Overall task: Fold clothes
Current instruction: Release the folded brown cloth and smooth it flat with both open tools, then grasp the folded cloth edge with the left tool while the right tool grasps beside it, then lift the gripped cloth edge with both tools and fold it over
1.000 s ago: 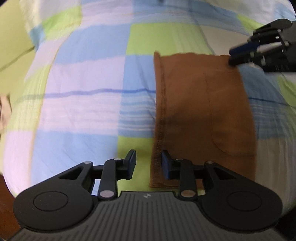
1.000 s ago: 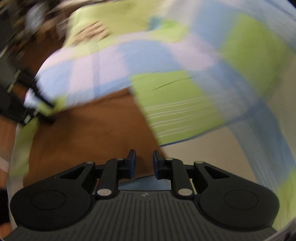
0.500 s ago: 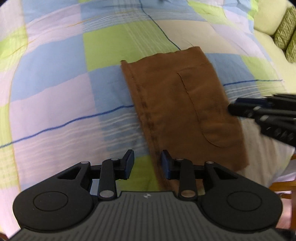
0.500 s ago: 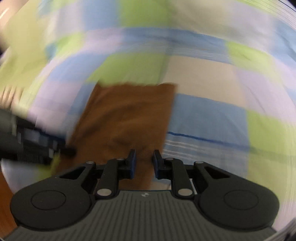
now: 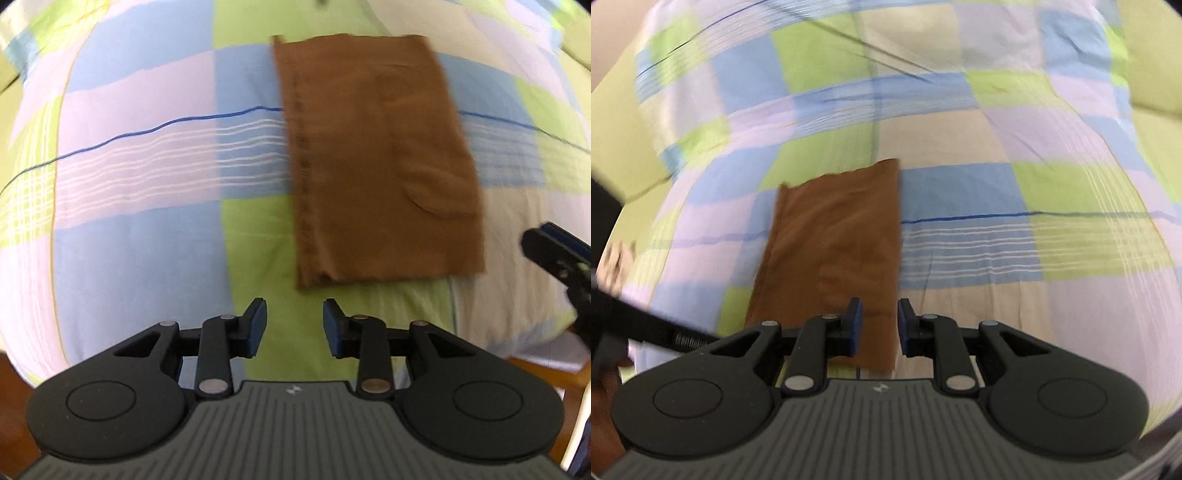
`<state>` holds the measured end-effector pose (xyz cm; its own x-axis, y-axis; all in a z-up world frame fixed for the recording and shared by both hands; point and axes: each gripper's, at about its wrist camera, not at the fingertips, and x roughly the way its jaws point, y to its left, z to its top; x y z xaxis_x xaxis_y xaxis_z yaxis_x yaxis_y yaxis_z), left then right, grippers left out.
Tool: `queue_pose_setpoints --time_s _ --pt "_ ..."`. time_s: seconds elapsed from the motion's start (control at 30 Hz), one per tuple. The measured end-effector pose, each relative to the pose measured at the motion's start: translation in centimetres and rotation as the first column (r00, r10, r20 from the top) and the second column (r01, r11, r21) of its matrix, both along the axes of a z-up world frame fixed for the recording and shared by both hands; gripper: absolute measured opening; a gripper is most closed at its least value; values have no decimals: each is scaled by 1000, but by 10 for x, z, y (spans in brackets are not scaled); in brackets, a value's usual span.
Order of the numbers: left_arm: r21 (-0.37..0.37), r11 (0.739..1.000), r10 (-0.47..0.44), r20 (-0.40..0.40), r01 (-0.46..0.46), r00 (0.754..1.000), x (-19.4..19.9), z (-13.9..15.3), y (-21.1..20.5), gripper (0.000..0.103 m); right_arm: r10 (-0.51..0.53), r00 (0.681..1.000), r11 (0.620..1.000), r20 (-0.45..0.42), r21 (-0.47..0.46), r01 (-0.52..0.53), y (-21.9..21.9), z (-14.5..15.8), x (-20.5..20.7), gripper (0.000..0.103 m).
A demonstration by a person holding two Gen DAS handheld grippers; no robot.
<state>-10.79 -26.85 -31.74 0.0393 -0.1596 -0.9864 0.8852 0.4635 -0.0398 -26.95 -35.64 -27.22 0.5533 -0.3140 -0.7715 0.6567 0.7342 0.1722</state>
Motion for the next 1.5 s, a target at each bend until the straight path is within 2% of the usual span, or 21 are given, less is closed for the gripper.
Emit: queue_pose_setpoints --time_s 0.07,0.13,0.17,0.2,0.23,0.3,0.37,0.47,0.57,0.67,0.77,0.83,0.97,1.13,1.17,1.2,1.23,1.33,1.4,1.47,1.5 --pt "-53 987 -147 80 151 986 -18 6 13 43 100 995 992 -25 -70 -101 11 0 -5 18" --pt "-57 939 -319 226 340 920 -38 6 26 43 295 948 925 -118 -215 -314 32 -6 -13 18" --pt "-29 885 -431 327 465 841 -52 3 36 43 353 923 888 -154 -256 -382 38 -9 -15 18" --pt "20 815 -532 422 579 734 -64 -3 47 43 393 901 856 -183 -285 -431 42 -12 -16 18" --pt "78 735 -614 499 674 611 -75 -10 56 43 459 857 791 -235 -330 -514 50 -18 -19 18" --pt "182 583 -713 583 792 390 -88 -28 65 43 535 788 691 -306 -377 -616 58 -30 -22 18" --pt "237 493 -744 613 837 265 -90 -45 61 44 586 712 572 -386 -425 -701 66 -44 -23 18" --pt "298 405 -755 642 864 132 -91 -60 63 45 601 670 484 -435 -469 -739 68 -55 -22 22" --pt "360 344 -735 678 867 11 -89 -71 63 45 603 644 418 -471 -500 -758 68 -63 -21 23" --pt "426 254 -714 688 868 -128 -88 -83 66 45 604 611 348 -512 -520 -780 68 -73 -20 24" --pt "475 163 -716 660 865 -227 -88 -94 71 45 607 578 287 -544 -529 -799 69 -81 -20 25" --pt "479 151 -709 662 865 -243 -87 -97 74 43 607 553 239 -570 -532 -812 70 -88 -20 25" --pt "463 159 -698 677 872 -232 -85 -97 74 42 591 530 162 -607 -555 -816 72 -98 -22 25" --pt "416 185 -700 692 890 -178 -80 -98 67 39 557 485 11 -674 -578 -816 79 -117 -23 25" --pt "393 196 -705 693 898 -149 -78 -97 65 30 553 480 -3 -681 -578 -816 80 -119 -24 23" --pt "369 203 -719 685 907 -118 -76 -94 62 11 555 473 -11 -684 -575 -818 80 -122 -23 17" --pt "358 200 -736 669 912 -101 -75 -91 60 5 569 467 7 -677 -564 -826 79 -122 -22 3" --pt "324 199 -808 588 925 -32 -70 -74 47 0 642 440 96 -628 -503 -859 69 -104 -13 2" --pt "241 262 -854 509 934 109 -57 -46 27 0 688 445 178 -574 -461 -869 58 -83 -7 2" --pt "196 301 -852 495 933 171 -45 -28 14 0 737 450 258 -504 -406 -877 42 -60 1 2" --pt "187 309 -851 493 933 183 -43 -23 11 0 756 471 318 -455 -373 -871 30 -46 7 2"
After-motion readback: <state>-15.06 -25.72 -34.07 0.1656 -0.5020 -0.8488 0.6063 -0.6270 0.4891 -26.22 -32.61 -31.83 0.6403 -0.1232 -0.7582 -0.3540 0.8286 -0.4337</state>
